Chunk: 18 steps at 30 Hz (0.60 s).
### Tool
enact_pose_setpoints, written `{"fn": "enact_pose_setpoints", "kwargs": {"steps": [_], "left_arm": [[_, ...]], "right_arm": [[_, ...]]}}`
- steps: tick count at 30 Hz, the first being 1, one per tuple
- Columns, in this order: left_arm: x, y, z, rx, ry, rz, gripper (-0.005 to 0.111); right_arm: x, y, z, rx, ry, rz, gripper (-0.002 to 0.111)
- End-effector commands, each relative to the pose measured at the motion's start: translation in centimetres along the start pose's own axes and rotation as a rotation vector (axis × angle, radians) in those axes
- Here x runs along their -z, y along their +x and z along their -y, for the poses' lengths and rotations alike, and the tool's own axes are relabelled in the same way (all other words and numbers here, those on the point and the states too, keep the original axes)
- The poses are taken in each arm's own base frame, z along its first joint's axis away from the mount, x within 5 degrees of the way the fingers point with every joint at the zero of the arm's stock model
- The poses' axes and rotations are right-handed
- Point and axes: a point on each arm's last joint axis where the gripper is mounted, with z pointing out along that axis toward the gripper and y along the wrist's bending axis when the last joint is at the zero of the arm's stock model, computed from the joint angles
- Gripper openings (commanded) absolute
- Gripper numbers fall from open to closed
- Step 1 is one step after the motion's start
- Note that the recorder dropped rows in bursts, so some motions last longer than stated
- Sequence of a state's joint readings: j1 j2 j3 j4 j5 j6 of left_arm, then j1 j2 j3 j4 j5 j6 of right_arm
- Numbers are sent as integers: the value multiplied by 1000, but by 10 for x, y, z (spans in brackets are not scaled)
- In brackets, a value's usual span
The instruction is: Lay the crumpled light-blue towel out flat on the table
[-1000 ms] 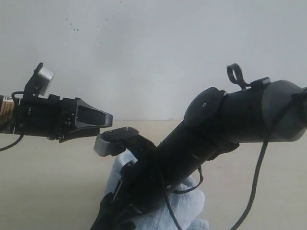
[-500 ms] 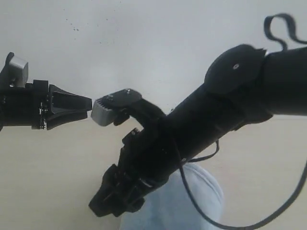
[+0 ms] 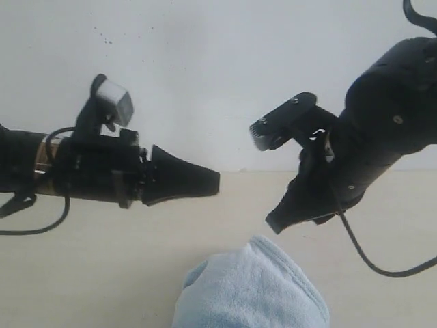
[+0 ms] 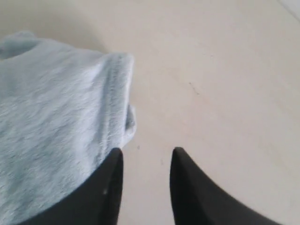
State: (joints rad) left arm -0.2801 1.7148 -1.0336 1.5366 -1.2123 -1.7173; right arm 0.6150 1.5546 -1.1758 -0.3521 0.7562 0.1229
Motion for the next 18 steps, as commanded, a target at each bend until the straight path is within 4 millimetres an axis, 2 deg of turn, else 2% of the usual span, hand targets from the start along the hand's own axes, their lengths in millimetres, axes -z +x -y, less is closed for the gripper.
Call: {"fn": "enact_pose_setpoints", "kwargs": {"steps": [1,4,7,9,12,15,18], "left_arm": [[-20,11,4,10,-60,-116,4],[-13,8,-15,119,-401,-80,4],[3,10,-20,176,-617,30,4],[15,11,-18,156,-728,85,4],[38,15,-13,120,-923,183,4],[67,22,-12,37,-1176,264,4],[90,22,-5,-74,-1376,303,4]], "right_arm": [[-21,17,32,-236,18,70,18],[-40,33,46,-334,-34,23,20],[-56,36,47,-350,-196,-27,29],[-68,34,37,-339,-380,-65,36],[-82,27,21,-312,-613,-146,38],[-94,19,19,-305,-673,-188,38],[-96,15,23,-281,-646,-164,38]]}}
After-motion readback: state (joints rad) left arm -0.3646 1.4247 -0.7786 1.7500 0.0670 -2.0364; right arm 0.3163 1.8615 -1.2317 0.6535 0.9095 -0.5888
